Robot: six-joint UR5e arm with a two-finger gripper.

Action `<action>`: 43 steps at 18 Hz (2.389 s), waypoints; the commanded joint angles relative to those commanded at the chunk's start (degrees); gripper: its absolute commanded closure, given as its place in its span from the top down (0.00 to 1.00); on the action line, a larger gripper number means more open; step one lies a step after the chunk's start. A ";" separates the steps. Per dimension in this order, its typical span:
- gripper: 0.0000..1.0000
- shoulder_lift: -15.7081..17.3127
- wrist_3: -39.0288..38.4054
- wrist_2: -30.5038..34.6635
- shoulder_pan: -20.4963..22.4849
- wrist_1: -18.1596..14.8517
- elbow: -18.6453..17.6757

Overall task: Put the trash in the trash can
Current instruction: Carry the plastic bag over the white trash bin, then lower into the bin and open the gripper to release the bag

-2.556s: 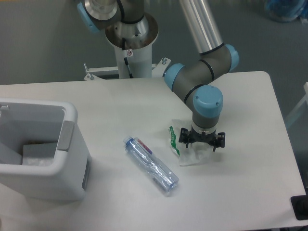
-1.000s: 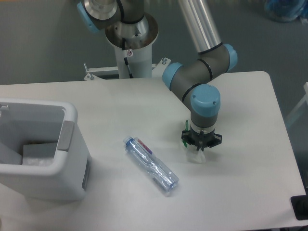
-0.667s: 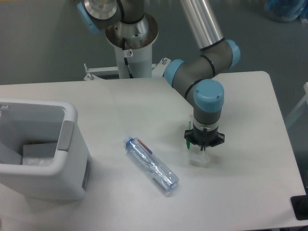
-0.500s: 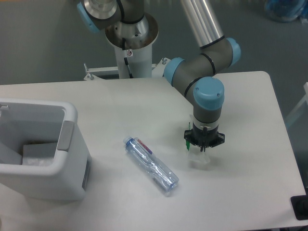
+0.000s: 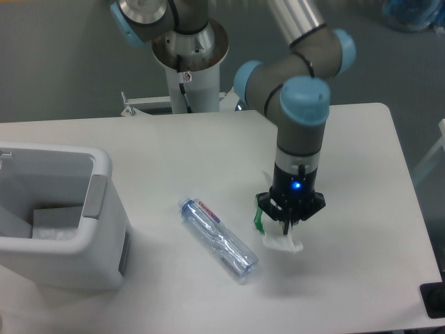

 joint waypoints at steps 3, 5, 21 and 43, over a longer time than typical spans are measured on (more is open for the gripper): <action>0.06 2.19 -9.60 0.00 -2.99 0.00 5.81; 0.06 3.60 -11.89 -0.09 -5.09 0.00 6.96; 0.07 9.93 -14.19 0.35 -22.94 0.18 0.55; 0.15 5.63 -2.59 1.22 -29.27 -0.09 -4.81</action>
